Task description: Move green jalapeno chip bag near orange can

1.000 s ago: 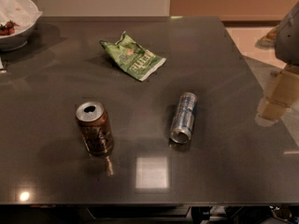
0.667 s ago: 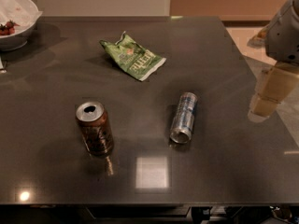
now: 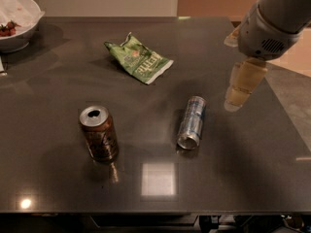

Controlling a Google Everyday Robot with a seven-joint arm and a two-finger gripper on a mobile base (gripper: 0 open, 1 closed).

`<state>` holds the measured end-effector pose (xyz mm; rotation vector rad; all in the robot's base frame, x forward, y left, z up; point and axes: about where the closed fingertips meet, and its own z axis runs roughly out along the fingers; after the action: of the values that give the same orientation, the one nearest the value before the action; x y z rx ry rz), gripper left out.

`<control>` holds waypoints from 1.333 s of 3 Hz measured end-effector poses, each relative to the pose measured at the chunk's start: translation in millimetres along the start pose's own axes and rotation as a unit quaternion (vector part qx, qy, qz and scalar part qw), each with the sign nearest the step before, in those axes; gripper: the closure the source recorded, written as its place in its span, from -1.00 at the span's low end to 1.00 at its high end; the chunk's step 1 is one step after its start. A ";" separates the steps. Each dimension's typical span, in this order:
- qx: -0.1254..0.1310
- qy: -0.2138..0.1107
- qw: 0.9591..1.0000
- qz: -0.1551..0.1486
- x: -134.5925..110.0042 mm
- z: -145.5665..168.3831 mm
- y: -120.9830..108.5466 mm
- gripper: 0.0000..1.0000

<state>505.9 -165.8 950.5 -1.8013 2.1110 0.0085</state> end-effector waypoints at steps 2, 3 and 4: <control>-0.004 -0.053 0.999 -0.003 -51.7 53.9 -62.1 -1.00; -0.015 -0.070 0.997 0.008 -78.5 90.6 -95.9 -1.00; -0.029 -0.076 0.996 0.024 -99.9 132.8 -124.5 -1.00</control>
Offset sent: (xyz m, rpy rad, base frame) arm 0.1345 0.0838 -0.0371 0.1639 -0.0134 0.0471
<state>672.5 -62.2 882.6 -1.7231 2.0666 0.2147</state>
